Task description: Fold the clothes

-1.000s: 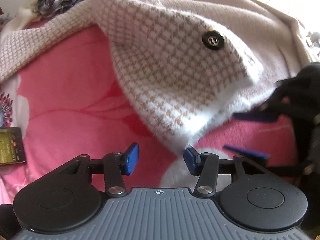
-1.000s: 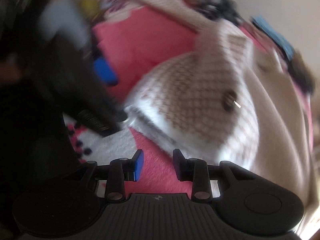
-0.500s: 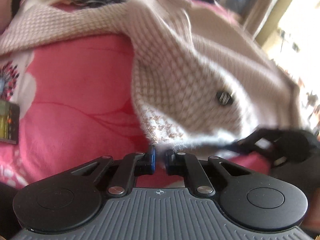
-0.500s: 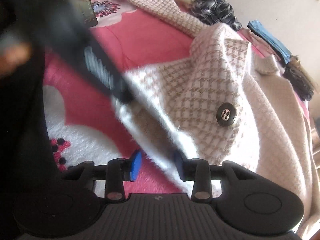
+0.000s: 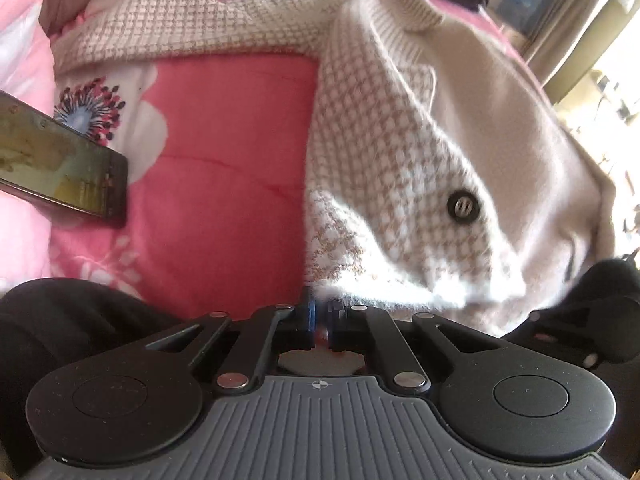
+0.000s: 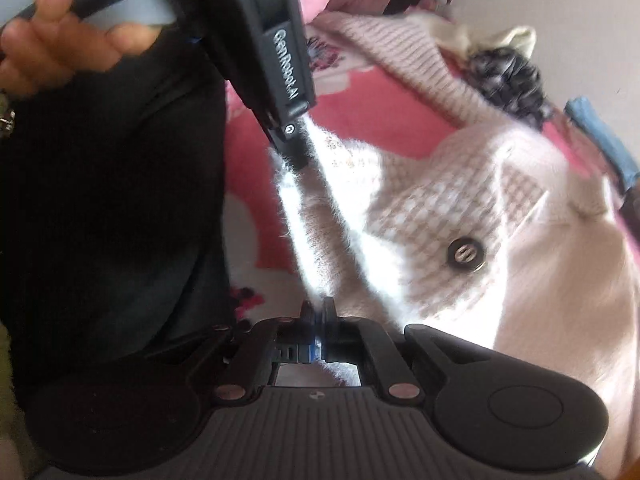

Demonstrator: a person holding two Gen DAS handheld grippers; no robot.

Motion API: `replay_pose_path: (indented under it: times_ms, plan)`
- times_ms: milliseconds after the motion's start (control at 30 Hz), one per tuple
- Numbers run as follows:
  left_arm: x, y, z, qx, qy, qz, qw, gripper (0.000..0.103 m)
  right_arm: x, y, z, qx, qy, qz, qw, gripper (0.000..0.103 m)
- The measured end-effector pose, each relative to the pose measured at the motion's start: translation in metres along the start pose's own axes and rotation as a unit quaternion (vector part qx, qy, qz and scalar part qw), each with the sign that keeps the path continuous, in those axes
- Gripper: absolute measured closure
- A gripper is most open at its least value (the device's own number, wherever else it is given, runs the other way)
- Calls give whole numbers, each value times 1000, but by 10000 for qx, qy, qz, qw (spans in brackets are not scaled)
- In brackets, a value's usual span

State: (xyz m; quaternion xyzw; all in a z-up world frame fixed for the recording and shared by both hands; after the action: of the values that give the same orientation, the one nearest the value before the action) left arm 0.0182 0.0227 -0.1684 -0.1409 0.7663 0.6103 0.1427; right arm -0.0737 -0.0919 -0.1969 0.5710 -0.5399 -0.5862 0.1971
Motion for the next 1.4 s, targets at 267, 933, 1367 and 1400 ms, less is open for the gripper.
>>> replay_pose_path:
  times_ms: [267, 933, 1367, 1400]
  plan:
    - [31, -8, -15, -523, -1180, 208, 9914, 98, 21, -31, 11, -298, -567, 447, 9969, 88]
    - [-10, -14, 0, 233, -130, 293, 9992, 79, 74, 22, -206, -1015, -5033, -700, 8553, 56]
    - [-1, -72, -3, -389, -757, 1060, 9907, 74, 96, -60, -186, -1691, -5774, 119, 7986, 77]
    - [-1, -72, -4, -417, -810, 1053, 9903, 74, 97, -61, -190, -1661, -5859, 64, 7932, 77]
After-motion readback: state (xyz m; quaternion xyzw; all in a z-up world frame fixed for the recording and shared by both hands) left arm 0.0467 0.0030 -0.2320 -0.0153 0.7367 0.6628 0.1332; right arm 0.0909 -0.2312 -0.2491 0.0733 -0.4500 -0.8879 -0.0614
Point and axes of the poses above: each gripper's, at about its wrist camera, not at the fingertips, and y roughly against the way its jaws point, z to its left, x to its underside, the point moved 10 cm from there along -y, roughly the way its jaws point, and after that the axes turned 6 degrees about y, right-handed, at the moved point
